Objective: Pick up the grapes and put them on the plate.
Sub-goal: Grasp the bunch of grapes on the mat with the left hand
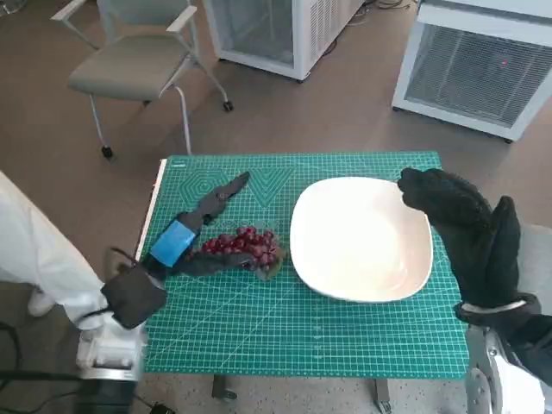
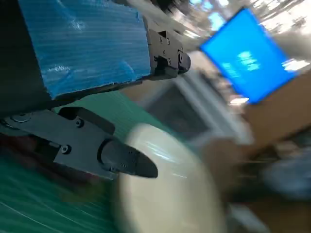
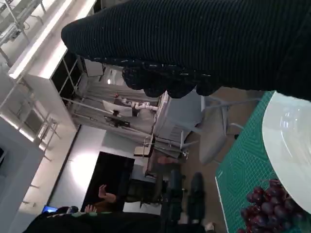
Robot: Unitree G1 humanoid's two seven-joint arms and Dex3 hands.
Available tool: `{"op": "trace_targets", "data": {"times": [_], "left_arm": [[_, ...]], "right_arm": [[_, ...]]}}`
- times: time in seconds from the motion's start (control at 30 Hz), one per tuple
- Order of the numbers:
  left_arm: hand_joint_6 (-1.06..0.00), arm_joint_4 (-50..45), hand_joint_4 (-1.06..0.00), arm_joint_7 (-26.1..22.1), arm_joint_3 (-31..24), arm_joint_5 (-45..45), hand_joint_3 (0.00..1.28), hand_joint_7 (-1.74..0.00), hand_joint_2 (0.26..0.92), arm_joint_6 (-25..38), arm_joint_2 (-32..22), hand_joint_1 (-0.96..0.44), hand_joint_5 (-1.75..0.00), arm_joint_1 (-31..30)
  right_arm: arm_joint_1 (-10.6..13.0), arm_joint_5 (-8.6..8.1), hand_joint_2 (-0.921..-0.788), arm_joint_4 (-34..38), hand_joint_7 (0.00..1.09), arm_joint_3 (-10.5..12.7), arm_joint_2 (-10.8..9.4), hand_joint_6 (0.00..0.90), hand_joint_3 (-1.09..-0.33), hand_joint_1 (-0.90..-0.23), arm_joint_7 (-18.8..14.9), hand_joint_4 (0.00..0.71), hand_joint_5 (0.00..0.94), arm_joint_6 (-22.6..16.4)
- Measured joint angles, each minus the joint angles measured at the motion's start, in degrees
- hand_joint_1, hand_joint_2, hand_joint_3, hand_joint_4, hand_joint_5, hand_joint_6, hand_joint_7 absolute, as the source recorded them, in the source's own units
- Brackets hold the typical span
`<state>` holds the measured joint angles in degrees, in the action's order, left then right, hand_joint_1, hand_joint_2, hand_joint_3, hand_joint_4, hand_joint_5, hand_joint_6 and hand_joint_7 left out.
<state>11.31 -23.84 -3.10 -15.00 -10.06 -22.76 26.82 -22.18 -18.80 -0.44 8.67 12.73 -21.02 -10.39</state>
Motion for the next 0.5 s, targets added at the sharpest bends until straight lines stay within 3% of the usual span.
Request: {"op": "trace_targets", "data": {"times": [0.27,0.5], "left_arm": [[-0.23,-13.3,-0.07,-1.1,6.2,-17.8,0.0,-0.02,0.753,18.7,-3.7,-0.15,0.0,0.4],[-0.25,-16.7,-0.08,-3.5,11.5,-23.0,0.0,-0.01,0.747,26.5,-3.8,-0.14,-0.01,1.4]], "right_arm": [[0.0,0.01,-0.921,0.0,0.87,-0.1,-0.1,0.1,-0.594,-0.549,0.0,0.371,0.156,0.0],[0.0,0.0,-0.921,0.1,0.87,-0.1,-0.2,0.099,-0.595,-0.546,0.0,0.371,0.158,-0.1]]}}
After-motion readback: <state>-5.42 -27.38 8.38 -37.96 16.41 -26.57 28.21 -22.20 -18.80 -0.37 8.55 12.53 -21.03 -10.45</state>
